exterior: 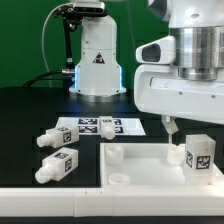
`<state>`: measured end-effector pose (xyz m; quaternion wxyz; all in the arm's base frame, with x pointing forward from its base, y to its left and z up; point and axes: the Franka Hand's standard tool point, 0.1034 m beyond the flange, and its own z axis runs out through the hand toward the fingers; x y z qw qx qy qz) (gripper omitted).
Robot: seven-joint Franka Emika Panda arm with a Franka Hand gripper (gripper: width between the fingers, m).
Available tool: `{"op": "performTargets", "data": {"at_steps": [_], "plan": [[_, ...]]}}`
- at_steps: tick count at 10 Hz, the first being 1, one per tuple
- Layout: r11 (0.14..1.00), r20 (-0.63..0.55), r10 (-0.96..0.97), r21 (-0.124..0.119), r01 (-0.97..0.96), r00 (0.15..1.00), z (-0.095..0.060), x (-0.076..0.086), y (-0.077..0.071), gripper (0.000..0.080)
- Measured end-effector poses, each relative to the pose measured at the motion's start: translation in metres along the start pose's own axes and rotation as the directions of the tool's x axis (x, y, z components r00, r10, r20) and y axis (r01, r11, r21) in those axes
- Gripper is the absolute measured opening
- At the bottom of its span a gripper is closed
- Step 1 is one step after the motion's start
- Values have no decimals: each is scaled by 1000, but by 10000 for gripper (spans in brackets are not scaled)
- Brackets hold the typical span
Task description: Assemble square table
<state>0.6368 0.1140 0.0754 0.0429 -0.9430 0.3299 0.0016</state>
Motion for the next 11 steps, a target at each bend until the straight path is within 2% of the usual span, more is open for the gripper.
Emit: {"op": "performTargets", "data": {"at_steps": [2, 3, 4, 5, 6, 7, 8, 9, 10, 11], "plan": [[993, -1, -116, -1, 116, 993, 0, 2, 1, 644], [968, -11, -249, -8, 249, 968, 0, 3, 1, 648], [869, -40, -494, -29, 493, 868, -1, 4, -3, 648], [822, -41, -569, -30, 568, 821, 0, 4, -4, 648], [829, -41, -559, -31, 559, 828, 0, 5, -4, 648], [842, -41, -540, -30, 539, 841, 0, 5, -4, 524], [862, -42, -506, -28, 506, 861, 0, 4, -4, 346], [895, -43, -446, -26, 445, 894, 1, 5, -3, 346], [925, -45, -380, -23, 379, 924, 1, 5, -3, 284], [956, -48, -293, -19, 293, 955, 0, 6, -2, 284]]}}
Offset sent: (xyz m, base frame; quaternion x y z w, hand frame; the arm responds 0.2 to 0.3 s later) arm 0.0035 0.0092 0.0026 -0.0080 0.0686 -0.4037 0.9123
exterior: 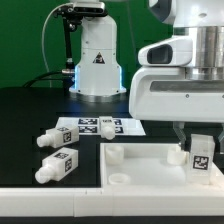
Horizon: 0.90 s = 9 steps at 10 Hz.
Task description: Assemble square table
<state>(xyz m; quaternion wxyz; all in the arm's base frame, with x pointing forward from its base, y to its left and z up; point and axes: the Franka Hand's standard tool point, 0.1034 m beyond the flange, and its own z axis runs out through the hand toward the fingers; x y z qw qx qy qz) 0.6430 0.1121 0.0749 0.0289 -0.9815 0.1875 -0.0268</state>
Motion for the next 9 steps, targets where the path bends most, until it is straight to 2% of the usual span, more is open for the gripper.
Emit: {"op": "performTargets", "data": {"at_steps": [2, 3, 4, 5, 6, 9], "plan": [[967, -5, 255, -4, -255, 967, 0, 0, 1, 284], [924, -5, 383, -4, -383, 924, 0, 0, 1, 284], [840, 7, 543, 2, -543, 840, 0, 0, 2, 284], [779, 17, 627, 9, -627, 779, 1, 1, 3, 284], [756, 27, 654, 12, -655, 756, 0, 0, 3, 285], [626, 32, 779, 7, -779, 626, 1, 0, 3, 285]]}}
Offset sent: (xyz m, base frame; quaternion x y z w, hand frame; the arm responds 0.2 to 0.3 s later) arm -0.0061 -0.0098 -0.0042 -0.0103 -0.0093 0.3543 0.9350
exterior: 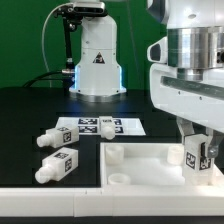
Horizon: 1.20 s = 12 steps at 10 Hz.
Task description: Assemble square table
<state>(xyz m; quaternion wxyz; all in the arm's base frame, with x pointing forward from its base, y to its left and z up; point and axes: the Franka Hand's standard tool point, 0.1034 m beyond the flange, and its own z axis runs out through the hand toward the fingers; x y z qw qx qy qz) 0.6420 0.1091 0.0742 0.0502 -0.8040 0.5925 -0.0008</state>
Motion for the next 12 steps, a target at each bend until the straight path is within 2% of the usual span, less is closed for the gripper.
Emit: {"op": "performTargets", "data": {"at_steps": [1, 3, 4, 5, 8, 9, 10, 11, 12], "plan": [[981, 13, 196, 0, -196, 980, 0, 0, 0, 285], [882, 25, 472, 1, -472, 881, 0, -3, 0, 285], [790, 31, 611, 23, -612, 791, 0, -4, -2, 285], [783, 30, 621, 35, -621, 784, 0, -4, -1, 285], [780, 31, 624, 34, -625, 780, 1, -5, 0, 285], [788, 31, 614, 35, -614, 789, 1, -5, 0, 455], [801, 38, 596, 46, -597, 802, -6, -6, -2, 455], [814, 53, 574, 65, -577, 817, -20, -7, 0, 602], [827, 69, 552, 75, -557, 831, -38, -8, 2, 635]]}}
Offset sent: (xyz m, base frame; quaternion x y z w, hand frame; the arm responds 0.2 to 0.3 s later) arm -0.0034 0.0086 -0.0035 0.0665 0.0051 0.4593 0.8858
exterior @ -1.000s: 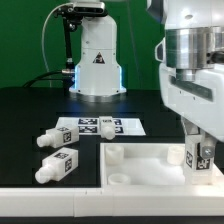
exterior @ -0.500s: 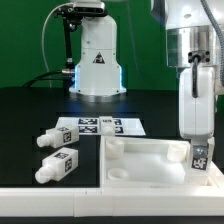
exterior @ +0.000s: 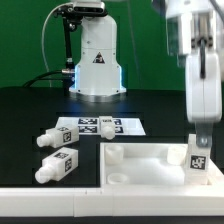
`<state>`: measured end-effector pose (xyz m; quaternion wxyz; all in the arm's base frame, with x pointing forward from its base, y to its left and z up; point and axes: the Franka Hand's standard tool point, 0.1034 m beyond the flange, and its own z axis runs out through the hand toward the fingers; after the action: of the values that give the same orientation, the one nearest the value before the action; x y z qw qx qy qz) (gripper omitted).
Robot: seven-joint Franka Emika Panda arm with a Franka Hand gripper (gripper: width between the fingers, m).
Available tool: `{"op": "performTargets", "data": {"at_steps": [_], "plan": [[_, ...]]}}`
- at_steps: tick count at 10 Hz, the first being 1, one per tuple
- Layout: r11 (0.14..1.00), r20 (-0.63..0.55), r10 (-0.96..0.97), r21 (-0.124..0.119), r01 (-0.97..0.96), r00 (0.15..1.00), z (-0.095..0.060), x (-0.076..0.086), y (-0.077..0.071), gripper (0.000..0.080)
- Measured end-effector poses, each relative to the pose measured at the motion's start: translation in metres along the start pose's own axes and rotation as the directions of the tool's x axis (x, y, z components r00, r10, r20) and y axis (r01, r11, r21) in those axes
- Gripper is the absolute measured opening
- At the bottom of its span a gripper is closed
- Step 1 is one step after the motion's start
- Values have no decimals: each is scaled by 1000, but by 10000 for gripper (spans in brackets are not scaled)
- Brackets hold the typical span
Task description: Assemble square table
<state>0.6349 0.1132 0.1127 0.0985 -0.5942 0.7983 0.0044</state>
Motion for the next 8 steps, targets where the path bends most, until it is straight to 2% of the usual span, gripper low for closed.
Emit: {"op": "performTargets", "data": {"at_steps": [1, 5, 7, 8], "plan": [[1000, 8, -3, 4, 3, 1000, -9, -2, 0, 635], [1000, 3, -17, -1, 17, 1000, -4, -1, 2, 648], [997, 3, -71, 0, 71, 997, -4, 0, 2, 648], [977, -1, -215, 3, 215, 977, -6, 7, 10, 648]]}}
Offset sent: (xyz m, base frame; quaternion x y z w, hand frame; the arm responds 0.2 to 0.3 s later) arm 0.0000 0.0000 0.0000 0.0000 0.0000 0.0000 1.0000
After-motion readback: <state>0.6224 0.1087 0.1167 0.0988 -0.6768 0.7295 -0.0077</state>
